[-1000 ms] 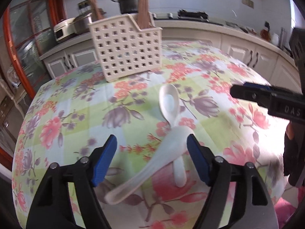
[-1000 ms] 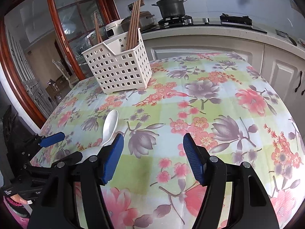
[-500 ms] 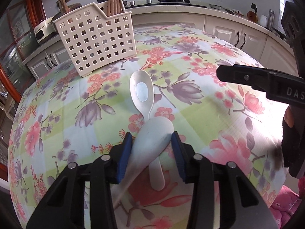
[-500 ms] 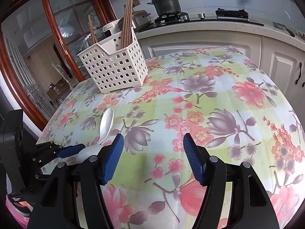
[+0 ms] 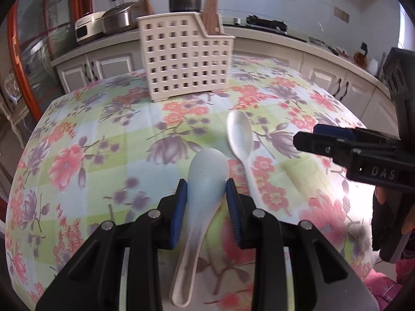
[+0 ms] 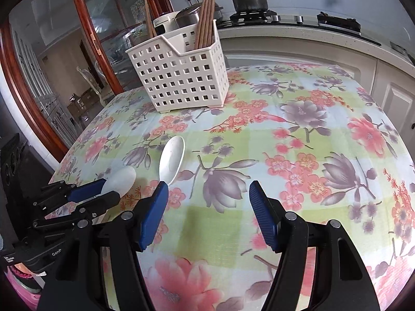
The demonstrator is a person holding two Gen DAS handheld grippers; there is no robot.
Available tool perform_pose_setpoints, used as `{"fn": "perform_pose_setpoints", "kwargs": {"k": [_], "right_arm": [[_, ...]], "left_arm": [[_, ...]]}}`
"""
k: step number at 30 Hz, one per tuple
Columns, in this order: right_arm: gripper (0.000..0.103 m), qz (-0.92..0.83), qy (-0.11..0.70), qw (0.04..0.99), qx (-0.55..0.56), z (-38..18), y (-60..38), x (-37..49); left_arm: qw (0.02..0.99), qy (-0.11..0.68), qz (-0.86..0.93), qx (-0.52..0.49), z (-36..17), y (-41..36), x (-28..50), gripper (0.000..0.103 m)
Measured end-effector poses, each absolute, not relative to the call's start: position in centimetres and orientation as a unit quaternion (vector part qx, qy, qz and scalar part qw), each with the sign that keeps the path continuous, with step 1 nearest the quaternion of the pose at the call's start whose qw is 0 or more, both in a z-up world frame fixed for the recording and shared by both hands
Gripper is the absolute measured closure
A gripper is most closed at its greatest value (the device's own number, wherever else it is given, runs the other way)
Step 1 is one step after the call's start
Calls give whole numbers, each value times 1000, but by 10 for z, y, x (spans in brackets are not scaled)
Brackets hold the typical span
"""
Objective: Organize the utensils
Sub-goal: 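Close the left gripper on a white spoon while the right gripper grasps the other spoon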
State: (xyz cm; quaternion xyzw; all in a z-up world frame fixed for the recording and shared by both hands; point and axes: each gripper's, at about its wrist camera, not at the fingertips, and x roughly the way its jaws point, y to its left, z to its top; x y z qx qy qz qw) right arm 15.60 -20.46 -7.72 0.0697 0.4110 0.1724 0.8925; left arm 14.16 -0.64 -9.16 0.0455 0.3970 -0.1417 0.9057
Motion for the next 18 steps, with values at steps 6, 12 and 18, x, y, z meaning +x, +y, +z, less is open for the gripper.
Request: {"fn": "perform_pose_setpoints", "kwargs": {"k": [6, 12, 18], "right_arm": [[41, 170, 442, 879, 53, -84, -162, 179], [47, 137, 467, 873, 25, -90, -130, 208], [74, 112, 482, 869, 15, -93, -117, 222]], "left_arm": [[916, 384, -113, 11, -88, 22, 142, 73], [923, 372, -97, -17, -84, 44, 144, 73], [927, 363, -88, -28, -82, 56, 148, 73]]}}
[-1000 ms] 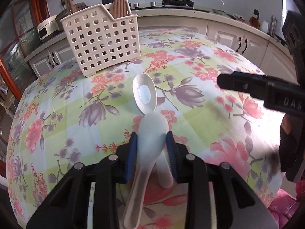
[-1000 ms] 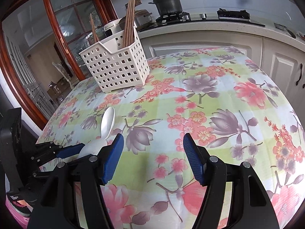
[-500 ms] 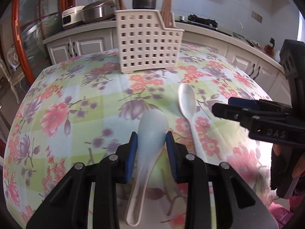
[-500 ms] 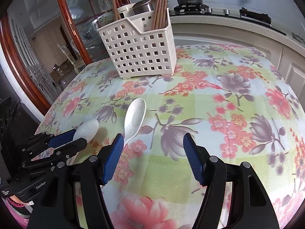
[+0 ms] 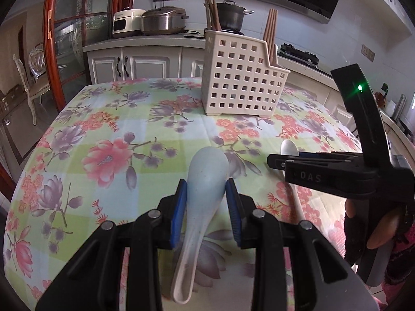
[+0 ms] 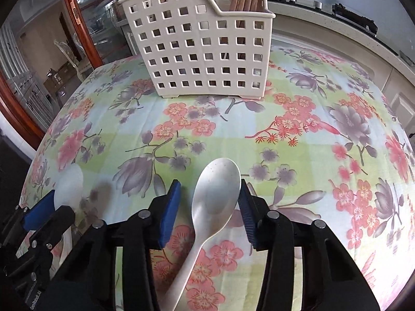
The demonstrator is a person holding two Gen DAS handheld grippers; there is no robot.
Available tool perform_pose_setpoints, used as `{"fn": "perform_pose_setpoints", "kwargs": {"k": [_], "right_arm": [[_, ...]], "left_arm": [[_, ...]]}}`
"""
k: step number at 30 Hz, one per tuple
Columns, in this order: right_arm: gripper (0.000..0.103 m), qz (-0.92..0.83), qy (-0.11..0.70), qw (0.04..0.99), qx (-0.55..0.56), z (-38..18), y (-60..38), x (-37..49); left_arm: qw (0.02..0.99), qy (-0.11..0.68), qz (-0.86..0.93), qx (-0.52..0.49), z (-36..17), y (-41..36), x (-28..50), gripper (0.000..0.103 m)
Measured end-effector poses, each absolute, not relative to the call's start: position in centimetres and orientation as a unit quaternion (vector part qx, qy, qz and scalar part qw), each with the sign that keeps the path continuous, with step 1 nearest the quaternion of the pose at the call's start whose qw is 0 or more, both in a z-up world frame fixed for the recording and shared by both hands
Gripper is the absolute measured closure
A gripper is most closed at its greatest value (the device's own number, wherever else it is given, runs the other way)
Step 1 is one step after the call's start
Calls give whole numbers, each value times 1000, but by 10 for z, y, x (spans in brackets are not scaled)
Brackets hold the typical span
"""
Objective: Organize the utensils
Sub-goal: 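Close the left gripper on a white spoon while the right gripper grasps the other spoon, then lift both held white spoons and carry them toward the white caddy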
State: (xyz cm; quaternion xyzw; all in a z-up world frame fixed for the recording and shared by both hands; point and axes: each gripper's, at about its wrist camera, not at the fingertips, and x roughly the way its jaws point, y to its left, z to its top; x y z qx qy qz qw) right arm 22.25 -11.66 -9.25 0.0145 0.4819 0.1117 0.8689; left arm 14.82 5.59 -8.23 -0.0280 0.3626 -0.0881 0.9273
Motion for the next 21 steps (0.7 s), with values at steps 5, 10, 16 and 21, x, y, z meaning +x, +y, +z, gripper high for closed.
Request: {"fn": "perform_pose_setpoints", "kwargs": {"k": [5, 10, 16, 21], "right_arm": [[92, 116, 471, 874, 22, -90, -123, 221], [92, 142, 440, 885, 53, -74, -136, 216], [92, 158, 383, 909, 52, -48, -146, 210], [92, 151, 347, 925, 41, -31, -156, 216]], "left_arm": [[928, 360, -87, -39, -80, 65, 153, 73], [928, 359, -85, -46, -76, 69, 156, 73], [934, 340, -93, -52, -58, 63, 157, 73], [941, 320, -98, -42, -37, 52, 168, 75]]}}
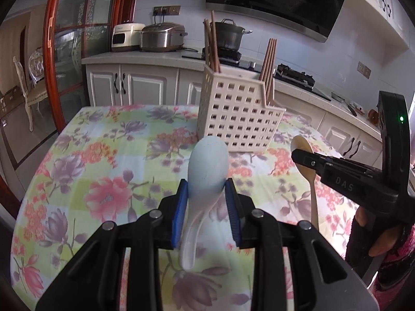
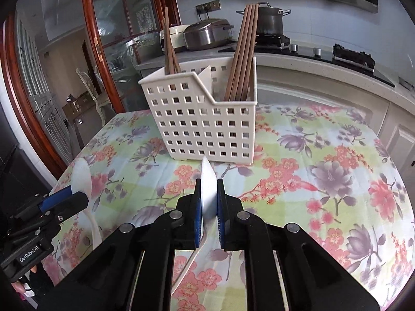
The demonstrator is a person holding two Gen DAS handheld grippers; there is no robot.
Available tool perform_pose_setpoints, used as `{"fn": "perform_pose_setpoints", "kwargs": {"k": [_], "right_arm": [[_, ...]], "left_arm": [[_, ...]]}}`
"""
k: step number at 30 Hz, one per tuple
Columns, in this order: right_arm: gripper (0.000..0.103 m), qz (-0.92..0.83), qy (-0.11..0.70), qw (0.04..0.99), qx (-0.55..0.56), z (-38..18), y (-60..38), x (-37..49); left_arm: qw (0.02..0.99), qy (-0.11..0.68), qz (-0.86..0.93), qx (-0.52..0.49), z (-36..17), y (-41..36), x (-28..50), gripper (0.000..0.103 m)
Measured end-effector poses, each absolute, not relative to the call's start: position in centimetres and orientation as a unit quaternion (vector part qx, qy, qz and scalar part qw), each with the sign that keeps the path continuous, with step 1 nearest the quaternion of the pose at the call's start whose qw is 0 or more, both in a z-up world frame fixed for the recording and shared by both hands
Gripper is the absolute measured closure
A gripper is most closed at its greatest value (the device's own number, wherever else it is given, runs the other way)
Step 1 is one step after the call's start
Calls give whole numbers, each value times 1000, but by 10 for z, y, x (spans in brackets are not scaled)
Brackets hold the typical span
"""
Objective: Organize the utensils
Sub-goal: 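Lift both held white spoons and carry them toward the white caddy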
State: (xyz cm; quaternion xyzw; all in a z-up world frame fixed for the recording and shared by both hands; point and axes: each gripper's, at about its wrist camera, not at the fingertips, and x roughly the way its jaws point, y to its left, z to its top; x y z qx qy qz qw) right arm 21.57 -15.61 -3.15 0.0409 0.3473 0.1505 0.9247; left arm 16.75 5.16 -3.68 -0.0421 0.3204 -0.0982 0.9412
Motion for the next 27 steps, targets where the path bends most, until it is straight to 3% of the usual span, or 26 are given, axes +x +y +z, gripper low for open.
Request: {"fn": "perform_pose_setpoints", "kwargs": {"k": [6, 10, 16, 18, 20, 24, 27], "right_arm": [[92, 148, 330, 932, 30, -20, -161, 225], [92, 148, 325, 934, 24, -17, -161, 225], [92, 148, 329, 932, 21, -21, -162, 225], [92, 148, 332, 931, 20, -24, -162, 226], [92, 150, 333, 931, 21, -25, -162, 226], [92, 155, 335, 929, 19, -27, -158, 228], [92, 158, 339, 927, 19, -32, -157, 234]], "left_arm": [[946, 304, -105, -31, -19, 37, 183, 80], [945, 310, -107, -25, -21, 32, 192, 98], [941, 322, -105, -28, -30, 37, 195, 98], [933, 340, -108, -45, -36, 45, 200, 93], [931, 349, -94, -57, -41, 53, 204, 70], [925, 368, -80, -51, -54, 54, 220, 69], [924, 374, -67, -38, -62, 47, 234, 61]]}}
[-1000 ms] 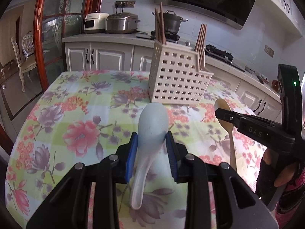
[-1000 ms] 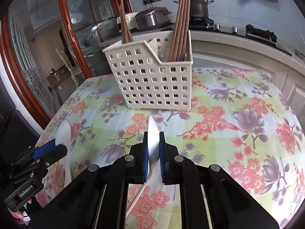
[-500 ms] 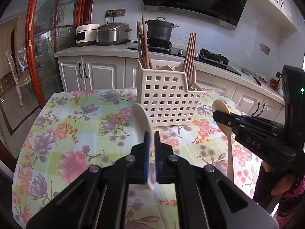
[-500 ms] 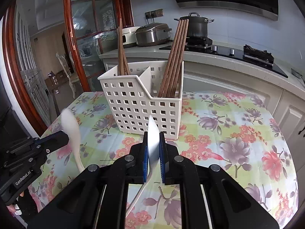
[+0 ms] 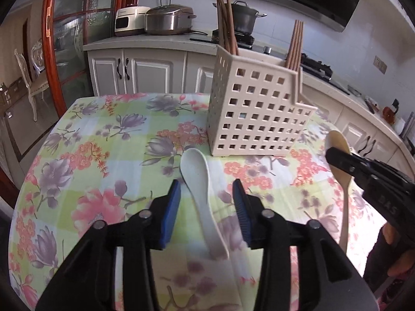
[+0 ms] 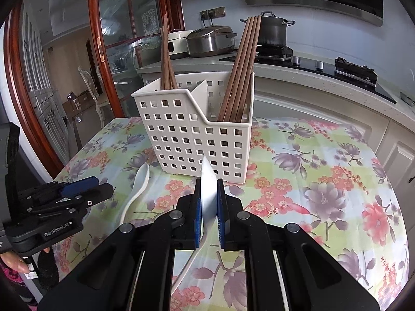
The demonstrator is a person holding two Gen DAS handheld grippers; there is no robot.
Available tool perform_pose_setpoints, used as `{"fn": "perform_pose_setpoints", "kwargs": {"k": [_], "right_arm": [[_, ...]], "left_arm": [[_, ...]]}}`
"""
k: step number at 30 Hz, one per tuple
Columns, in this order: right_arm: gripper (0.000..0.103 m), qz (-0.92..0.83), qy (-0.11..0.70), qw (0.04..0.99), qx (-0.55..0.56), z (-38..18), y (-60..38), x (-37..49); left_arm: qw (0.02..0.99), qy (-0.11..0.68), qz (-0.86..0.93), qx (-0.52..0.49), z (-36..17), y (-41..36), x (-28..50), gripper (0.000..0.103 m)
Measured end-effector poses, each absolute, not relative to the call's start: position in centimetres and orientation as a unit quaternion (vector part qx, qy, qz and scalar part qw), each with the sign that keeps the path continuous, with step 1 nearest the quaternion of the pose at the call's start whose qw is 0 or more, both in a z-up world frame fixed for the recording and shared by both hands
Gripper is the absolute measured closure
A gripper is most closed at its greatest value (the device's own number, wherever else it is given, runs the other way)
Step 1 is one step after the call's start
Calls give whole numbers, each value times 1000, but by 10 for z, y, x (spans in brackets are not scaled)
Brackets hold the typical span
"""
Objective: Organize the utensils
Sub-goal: 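Lift both held white spoons and carry them toward the white caddy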
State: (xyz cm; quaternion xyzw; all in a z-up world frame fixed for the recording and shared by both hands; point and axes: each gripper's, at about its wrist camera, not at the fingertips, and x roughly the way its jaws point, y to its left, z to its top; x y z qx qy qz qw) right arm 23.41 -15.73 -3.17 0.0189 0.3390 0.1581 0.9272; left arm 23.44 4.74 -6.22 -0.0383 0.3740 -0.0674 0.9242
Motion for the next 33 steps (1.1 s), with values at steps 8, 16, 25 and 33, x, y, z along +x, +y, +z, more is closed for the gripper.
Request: {"fn": "perform_pose_setpoints", "kwargs": {"k": [8, 16, 25, 33], "right_arm": [[92, 171, 345, 923, 23, -40, -154, 252], [92, 180, 344, 921, 26, -40, -157, 260], [92, 169, 339, 925, 19, -46, -161, 264], [92, 158, 305, 939, 29, -31, -165, 260]], "left_arm": [[902, 426, -57, -33, -87, 46, 298, 61], [888, 456, -56, -18, -108, 35, 320, 63], [909, 416, -34, -13, -103, 38, 306, 69], [945, 325, -14, -22, -60, 37, 269, 69]]}}
